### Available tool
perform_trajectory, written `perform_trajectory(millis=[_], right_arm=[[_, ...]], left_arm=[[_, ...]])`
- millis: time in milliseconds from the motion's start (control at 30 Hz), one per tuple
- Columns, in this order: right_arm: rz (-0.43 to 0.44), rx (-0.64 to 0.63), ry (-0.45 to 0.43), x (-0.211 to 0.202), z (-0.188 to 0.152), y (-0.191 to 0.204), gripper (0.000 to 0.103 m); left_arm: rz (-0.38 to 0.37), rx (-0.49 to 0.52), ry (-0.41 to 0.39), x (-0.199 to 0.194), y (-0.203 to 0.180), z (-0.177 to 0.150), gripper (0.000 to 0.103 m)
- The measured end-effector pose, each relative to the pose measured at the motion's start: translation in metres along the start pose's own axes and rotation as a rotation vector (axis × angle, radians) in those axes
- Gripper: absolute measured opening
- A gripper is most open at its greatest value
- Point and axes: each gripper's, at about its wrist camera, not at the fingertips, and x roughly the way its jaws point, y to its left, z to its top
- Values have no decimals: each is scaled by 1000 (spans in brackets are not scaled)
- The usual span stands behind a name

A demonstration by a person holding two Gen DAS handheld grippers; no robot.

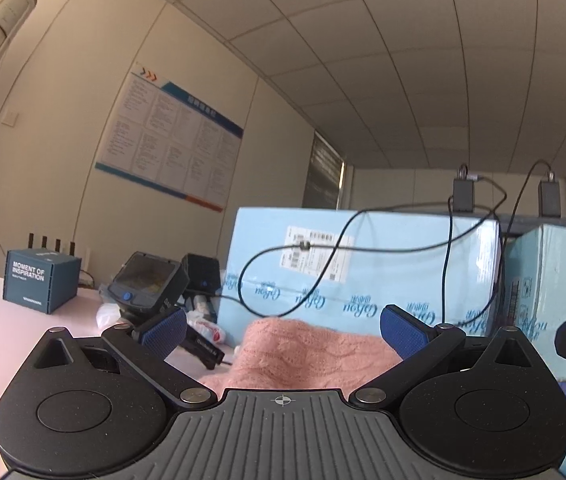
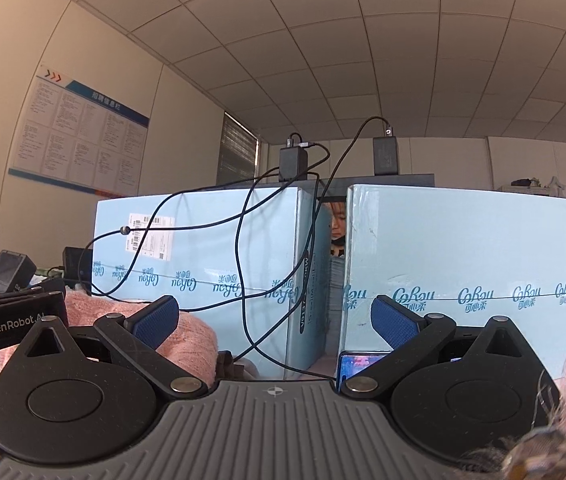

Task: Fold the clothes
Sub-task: 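Turn both tools toward the cream cable-knit sweater on the desk mat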

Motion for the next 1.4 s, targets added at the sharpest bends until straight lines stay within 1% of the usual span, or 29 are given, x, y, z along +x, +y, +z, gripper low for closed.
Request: perform_trajectory(millis=[33, 67, 167, 233, 300, 433, 500, 533, 567, 633, 700, 767, 900, 1033, 1100, 1267, 1333, 1367, 1400], right_arm=[[-3, 11, -2, -6, 3, -2, 103], [-6, 22, -5, -12, 7, -5, 103], [-15, 54, -11, -31, 17, -13, 103], [-31, 68, -14, -46, 24, -21, 103], [-55, 79, -20, -63, 30, -32, 103], [-126, 130, -25, -105, 37, -63, 103], [-172, 153, -17, -126, 37, -82, 103], [-198, 163, -11, -137, 37, -92, 103], [-235, 175, -6, -149, 37, -105, 103], [-319, 206, -8, -172, 37, -130, 103], [-415, 241, -13, -197, 37, -158, 103], [-515, 272, -22, -220, 36, -185, 103], [-711, 316, -37, -265, 32, -236, 103], [-866, 361, -36, -309, 22, -284, 103], [-924, 396, -22, -330, 14, -311, 103], [-1041, 529, 8, -366, -3, -374, 103], [-1060, 610, 1, -380, -10, -399, 103], [-1055, 652, 0, -386, -12, -411, 103], [-1050, 694, -1, -392, -15, -422, 103]], left_arm=[[-2, -9, -20, -2, 1, 0, 103], [-8, -9, -68, -8, 0, 1, 103], [-31, 33, -164, -26, -10, 5, 103], [-86, 43, -173, -37, -17, 11, 103], [-149, 18, -154, -49, -26, 19, 103], [-314, -13, -110, -71, -51, 32, 103], [-436, -26, -98, -81, -68, 37, 103], [-510, -23, -94, -85, -77, 39, 103], [-584, -20, -89, -90, -87, 41, 103], [-707, -20, -75, -98, -110, 41, 103], [-836, -27, -44, -104, -134, 41, 103], [-940, -45, 13, -107, -162, 40, 103], [-1144, -92, 179, -112, -223, 33, 103], [-1295, -48, 348, -123, -287, 15, 103], [-1358, -18, 429, -137, -317, 4, 103], [-1592, -6, 781, -145, -401, -32, 103], [-1644, -41, 920, -149, -430, -49, 103], [-1666, -59, 990, -151, -444, -58, 103], [-1663, -61, 1040, -156, -457, -65, 103]])
